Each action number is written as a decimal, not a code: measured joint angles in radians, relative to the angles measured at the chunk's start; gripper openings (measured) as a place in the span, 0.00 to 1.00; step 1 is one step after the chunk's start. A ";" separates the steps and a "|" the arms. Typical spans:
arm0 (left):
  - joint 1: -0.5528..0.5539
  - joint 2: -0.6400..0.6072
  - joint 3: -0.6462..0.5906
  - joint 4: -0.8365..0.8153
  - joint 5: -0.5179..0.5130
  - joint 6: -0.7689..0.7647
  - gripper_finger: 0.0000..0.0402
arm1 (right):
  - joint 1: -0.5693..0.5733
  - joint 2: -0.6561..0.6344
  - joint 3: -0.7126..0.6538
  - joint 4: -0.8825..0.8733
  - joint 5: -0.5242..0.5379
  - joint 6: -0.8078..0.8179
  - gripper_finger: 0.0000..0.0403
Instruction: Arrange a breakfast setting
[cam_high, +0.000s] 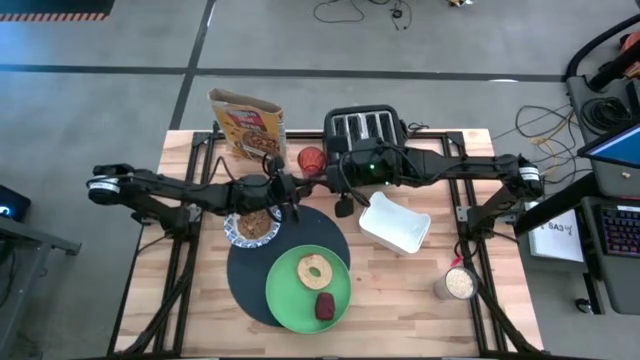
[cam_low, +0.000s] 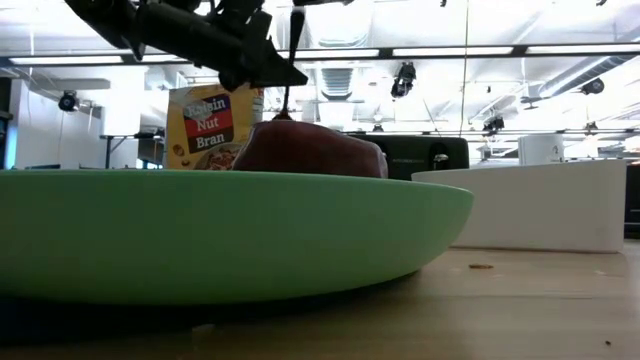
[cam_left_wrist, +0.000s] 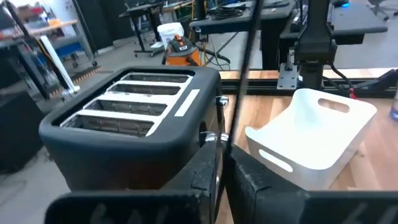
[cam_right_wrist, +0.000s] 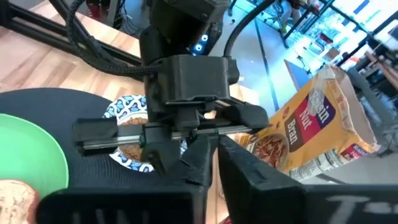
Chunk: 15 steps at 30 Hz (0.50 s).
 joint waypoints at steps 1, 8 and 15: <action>-0.002 -0.006 0.000 -0.014 0.000 -0.017 0.02 | 0.000 0.000 0.000 0.000 0.000 0.008 0.08; -0.016 -0.058 0.000 -0.106 -0.003 -0.151 0.00 | -0.001 0.001 0.000 -0.025 0.001 0.054 0.29; -0.070 -0.087 -0.002 -0.112 -0.072 -0.160 0.00 | -0.016 0.001 -0.009 -0.090 0.001 0.123 0.43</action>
